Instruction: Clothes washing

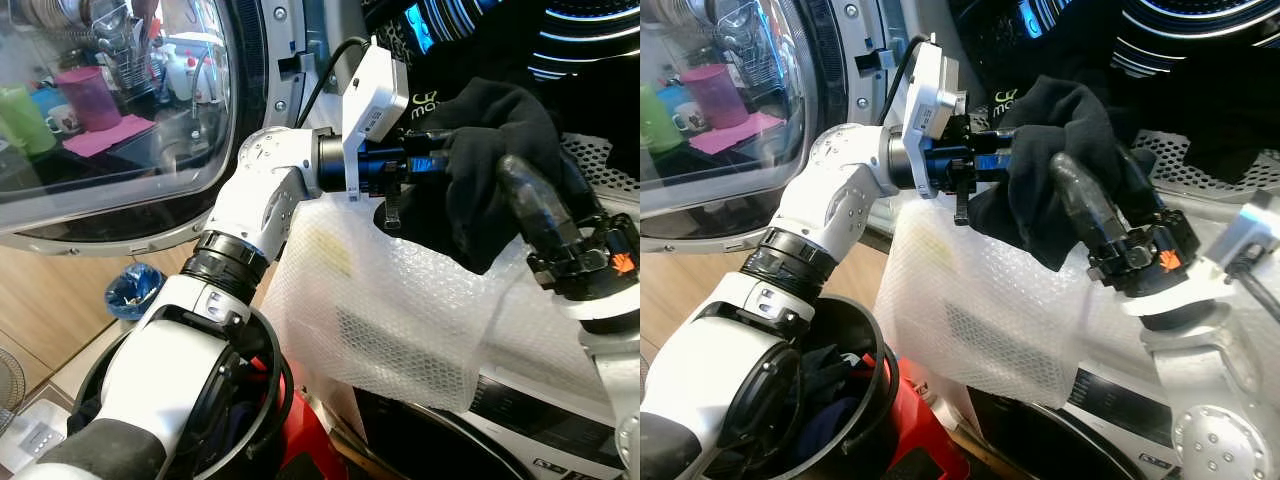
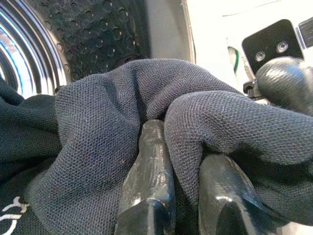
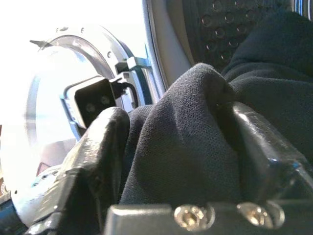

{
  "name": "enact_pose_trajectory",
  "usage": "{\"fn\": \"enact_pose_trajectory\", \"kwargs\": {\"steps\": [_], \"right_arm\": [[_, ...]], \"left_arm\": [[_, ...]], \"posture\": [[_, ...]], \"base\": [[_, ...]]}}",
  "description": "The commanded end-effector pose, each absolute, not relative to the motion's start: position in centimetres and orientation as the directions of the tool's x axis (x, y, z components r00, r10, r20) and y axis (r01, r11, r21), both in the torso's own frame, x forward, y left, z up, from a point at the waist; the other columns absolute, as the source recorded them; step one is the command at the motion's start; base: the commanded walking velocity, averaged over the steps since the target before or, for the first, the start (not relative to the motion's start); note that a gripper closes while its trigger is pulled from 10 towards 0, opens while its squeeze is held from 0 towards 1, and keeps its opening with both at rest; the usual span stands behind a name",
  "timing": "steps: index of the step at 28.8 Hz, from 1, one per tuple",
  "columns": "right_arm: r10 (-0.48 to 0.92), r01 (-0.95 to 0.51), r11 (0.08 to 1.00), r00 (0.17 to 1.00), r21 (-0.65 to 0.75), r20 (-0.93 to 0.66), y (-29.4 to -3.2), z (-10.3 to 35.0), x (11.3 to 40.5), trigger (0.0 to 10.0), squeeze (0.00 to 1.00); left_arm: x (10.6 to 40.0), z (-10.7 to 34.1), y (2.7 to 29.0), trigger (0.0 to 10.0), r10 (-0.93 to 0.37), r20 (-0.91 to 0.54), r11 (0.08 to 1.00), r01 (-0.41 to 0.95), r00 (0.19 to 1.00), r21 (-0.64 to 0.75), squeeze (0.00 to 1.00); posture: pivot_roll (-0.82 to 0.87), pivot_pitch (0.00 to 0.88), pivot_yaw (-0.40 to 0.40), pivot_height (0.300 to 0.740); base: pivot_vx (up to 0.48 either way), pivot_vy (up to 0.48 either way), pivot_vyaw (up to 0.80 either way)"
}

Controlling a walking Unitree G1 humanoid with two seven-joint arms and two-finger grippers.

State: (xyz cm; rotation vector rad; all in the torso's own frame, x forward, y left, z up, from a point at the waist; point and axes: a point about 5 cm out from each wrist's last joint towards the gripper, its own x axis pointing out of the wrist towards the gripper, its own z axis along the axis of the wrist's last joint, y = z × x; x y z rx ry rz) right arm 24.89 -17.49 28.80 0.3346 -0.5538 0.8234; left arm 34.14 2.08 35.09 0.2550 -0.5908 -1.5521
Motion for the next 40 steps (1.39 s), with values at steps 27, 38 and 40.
{"fn": "enact_pose_trajectory", "kwargs": {"steps": [27, 38, 40], "right_arm": [[0.758, -0.882, 0.470, 0.419, 0.026, 0.499, -14.0, 28.9, 25.1, 0.0, 0.00], [0.746, -0.899, 0.435, 0.395, 0.057, 0.536, -13.3, 29.1, 25.2, 0.0, 0.00], [0.738, -0.897, 0.438, 0.398, 0.062, 0.544, -13.2, 29.2, 25.4, 0.0, 0.00]], "left_arm": [[33.5, 35.3, 1.9, 10.0, -0.984, 0.162, 0.034, 0.820, -0.072, 0.571, 0.00], [33.4, 34.9, 2.2, 10.0, -0.987, 0.143, 0.016, 0.828, -0.078, 0.560, 1.00], [33.3, 35.0, 2.4, 10.0, -0.985, 0.147, 0.006, 0.835, -0.090, 0.550, 1.00]], "posture": [[-0.07, 0.065, 0.104, 0.740], [-0.06, 0.063, 0.100, 0.740], [-0.06, 0.063, 0.100, 0.740]], "base": [[0.000, 0.000, 0.00], [0.000, 0.000, 0.00], [0.000, 0.000, 0.00]]}}
